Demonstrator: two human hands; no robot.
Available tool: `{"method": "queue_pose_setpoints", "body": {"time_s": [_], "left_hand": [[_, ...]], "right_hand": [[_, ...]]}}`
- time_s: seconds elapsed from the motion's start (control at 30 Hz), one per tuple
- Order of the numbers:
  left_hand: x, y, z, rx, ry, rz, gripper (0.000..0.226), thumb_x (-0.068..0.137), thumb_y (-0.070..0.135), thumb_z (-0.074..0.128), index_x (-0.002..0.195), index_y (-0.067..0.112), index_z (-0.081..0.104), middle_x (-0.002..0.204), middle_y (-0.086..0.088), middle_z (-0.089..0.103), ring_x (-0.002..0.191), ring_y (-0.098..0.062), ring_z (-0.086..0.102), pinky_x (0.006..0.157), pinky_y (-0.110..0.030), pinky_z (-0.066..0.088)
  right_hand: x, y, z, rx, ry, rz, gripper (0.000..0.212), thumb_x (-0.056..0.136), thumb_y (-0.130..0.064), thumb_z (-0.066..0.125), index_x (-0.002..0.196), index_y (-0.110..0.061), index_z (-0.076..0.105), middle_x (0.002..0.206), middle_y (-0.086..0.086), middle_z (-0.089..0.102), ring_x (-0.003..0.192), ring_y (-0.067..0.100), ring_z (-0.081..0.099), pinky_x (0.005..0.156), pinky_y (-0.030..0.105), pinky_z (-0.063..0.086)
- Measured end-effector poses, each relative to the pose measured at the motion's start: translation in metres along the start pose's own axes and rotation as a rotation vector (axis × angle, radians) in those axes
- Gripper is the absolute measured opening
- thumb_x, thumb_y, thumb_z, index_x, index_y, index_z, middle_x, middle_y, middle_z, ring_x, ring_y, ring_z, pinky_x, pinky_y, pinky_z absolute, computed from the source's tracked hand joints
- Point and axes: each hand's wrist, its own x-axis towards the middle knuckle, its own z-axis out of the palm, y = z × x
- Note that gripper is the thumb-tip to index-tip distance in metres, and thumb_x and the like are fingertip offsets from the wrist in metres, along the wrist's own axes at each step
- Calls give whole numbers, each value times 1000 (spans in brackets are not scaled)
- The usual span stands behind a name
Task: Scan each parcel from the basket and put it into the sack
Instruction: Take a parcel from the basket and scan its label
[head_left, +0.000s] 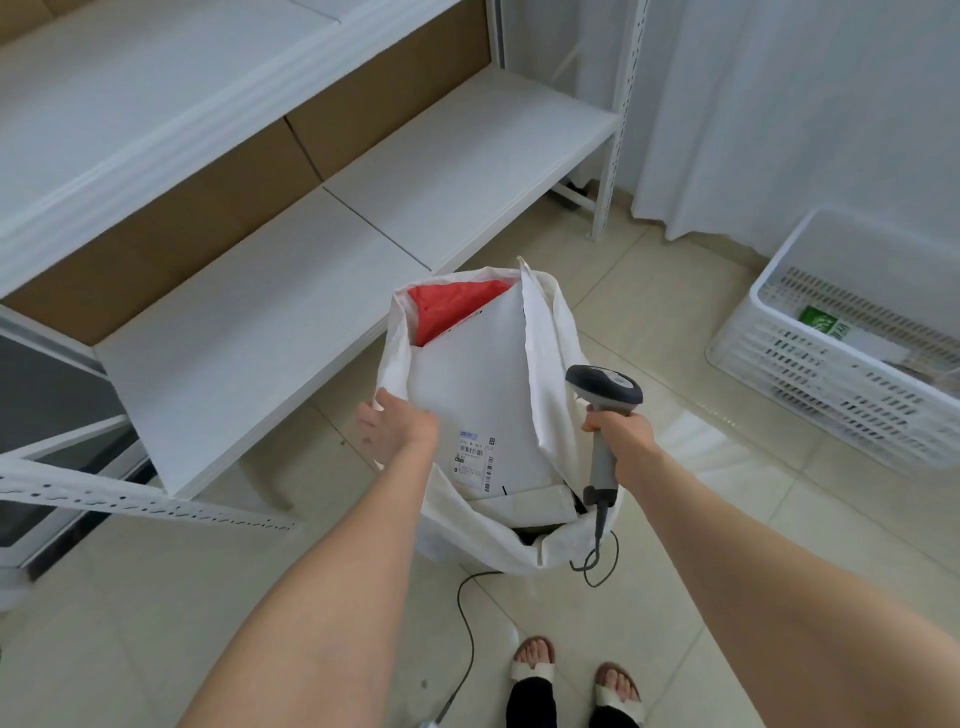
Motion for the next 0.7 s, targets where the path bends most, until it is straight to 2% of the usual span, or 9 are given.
{"method": "queue_pose_setpoints", "body": {"time_s": [0.13, 0.3, 0.4, 0.47, 0.57, 0.63, 0.7], "left_hand": [[-14, 14, -1, 74, -54, 64, 55, 89, 17, 53, 141, 12, 34, 147, -12, 22, 132, -29, 28, 106, -39, 33], [-34, 42, -17, 92, -116, 154, 50, 89, 18, 54, 137, 13, 40, 142, -12, 27, 129, -28, 32, 102, -41, 38], [-44, 68, -34, 73, -113, 229, 47, 89, 17, 55, 134, 16, 44, 139, -11, 30, 127, -28, 34, 102, -41, 40], [-53, 88, -45, 68, -89, 278, 44, 89, 18, 57, 132, 17, 47, 142, -11, 30, 127, -28, 35, 102, -41, 42], [-72, 121, -57, 80, -82, 353, 42, 91, 29, 59, 131, 17, 49, 144, -12, 34, 128, -30, 39, 103, -42, 43], [-89, 144, -60, 88, -113, 412, 41, 93, 34, 56, 130, 18, 52, 138, -12, 40, 122, -31, 44, 100, -40, 46], [-110, 168, -61, 73, -149, 459, 38, 94, 29, 51, 130, 17, 53, 137, -13, 37, 121, -31, 46, 97, -37, 45]], "right_hand": [[-5, -2, -5, 23, 3, -12, 18, 84, -2, 60, 101, -8, 59, 81, 5, 50, 70, 18, 46, 75, 36, 43], [-24, -20, -10, 65, -20, -56, 13, 84, 0, 59, 94, -9, 58, 83, 8, 52, 69, 19, 47, 70, 34, 43], [-40, -41, -14, 145, -57, -82, 13, 86, 4, 56, 90, -8, 57, 86, 10, 57, 70, 20, 57, 69, 35, 47], [-53, -58, -20, 203, -75, -101, 13, 87, 5, 54, 92, -7, 56, 83, 9, 62, 67, 18, 61, 66, 32, 48], [-74, -83, -35, 238, -83, -154, 11, 85, 6, 54, 86, -5, 56, 75, 12, 63, 61, 17, 59, 60, 29, 48], [-86, -97, -51, 247, -94, -196, 11, 84, 6, 54, 78, -4, 55, 69, 13, 59, 57, 19, 55, 57, 29, 47], [-94, -108, -73, 275, -105, -233, 15, 85, 6, 54, 73, -3, 52, 64, 13, 54, 53, 20, 51, 55, 29, 44]]}}
